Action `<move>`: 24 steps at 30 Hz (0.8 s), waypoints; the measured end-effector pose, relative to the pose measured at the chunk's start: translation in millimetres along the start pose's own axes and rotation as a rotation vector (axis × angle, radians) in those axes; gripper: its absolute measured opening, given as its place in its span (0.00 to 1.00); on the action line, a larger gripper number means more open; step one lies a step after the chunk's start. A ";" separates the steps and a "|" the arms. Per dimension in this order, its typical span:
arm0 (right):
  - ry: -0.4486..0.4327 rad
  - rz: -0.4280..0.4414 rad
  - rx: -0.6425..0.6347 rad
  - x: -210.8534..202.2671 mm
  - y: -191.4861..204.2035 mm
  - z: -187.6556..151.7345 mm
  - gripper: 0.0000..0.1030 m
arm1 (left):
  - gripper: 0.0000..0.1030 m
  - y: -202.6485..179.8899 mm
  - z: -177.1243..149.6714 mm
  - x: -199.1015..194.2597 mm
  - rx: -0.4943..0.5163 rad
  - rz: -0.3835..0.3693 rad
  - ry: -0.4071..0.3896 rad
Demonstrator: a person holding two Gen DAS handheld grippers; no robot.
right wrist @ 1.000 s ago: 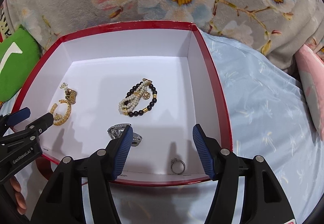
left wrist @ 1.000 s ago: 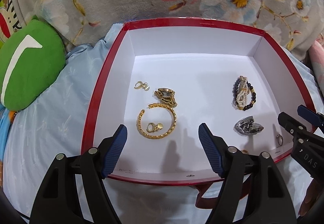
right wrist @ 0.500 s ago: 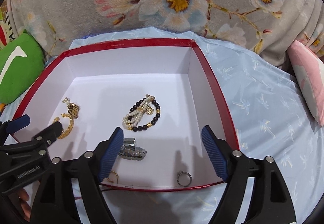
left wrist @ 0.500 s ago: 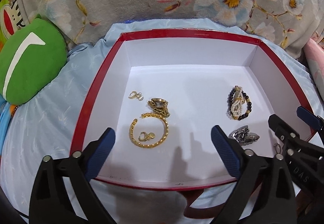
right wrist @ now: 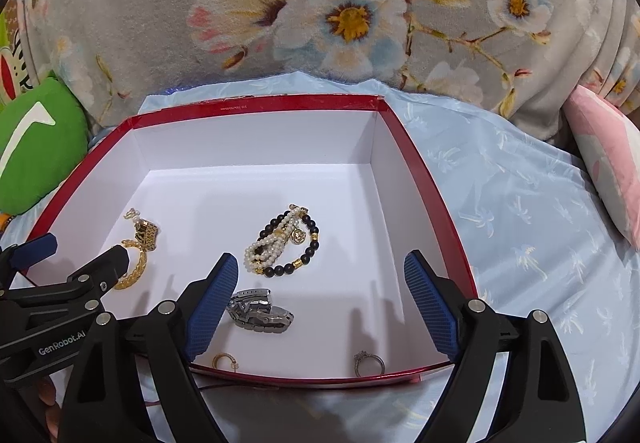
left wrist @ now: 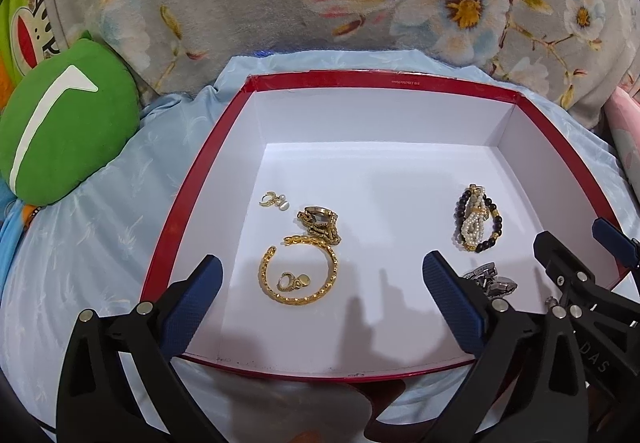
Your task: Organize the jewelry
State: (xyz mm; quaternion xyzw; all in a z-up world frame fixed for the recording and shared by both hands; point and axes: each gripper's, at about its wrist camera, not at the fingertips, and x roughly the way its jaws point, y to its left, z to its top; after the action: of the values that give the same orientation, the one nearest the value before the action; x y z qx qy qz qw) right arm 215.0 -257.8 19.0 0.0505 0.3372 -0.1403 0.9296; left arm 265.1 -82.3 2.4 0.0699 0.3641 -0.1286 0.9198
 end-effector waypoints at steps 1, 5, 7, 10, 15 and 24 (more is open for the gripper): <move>0.001 0.004 0.004 -0.3 -0.5 1.1 0.81 | 0.95 -0.2 0.5 -0.9 0.001 0.011 -0.001; -0.011 0.007 0.013 -8.1 -1.1 4.4 0.81 | 0.95 0.2 3.1 -13.8 0.004 0.086 -0.048; -0.022 0.001 0.012 -13.9 -0.8 5.8 0.81 | 0.95 1.5 4.3 -16.8 0.001 0.090 -0.048; -0.023 0.000 0.014 -18.1 -1.3 6.6 0.81 | 0.95 2.5 5.2 -18.8 -0.004 0.088 -0.042; -0.013 0.003 0.013 -17.9 -2.0 4.4 0.81 | 0.95 1.1 5.1 -19.0 -0.002 0.084 -0.035; 0.000 -0.004 0.000 -13.7 1.9 -1.7 0.81 | 0.95 -0.8 -1.4 -12.2 -0.013 0.091 0.005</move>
State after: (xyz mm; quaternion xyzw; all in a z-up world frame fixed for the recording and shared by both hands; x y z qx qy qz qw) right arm 204.4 -252.6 26.5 0.0500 0.3371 -0.1420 0.9294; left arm 255.4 -80.5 9.8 0.0804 0.3635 -0.0843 0.9243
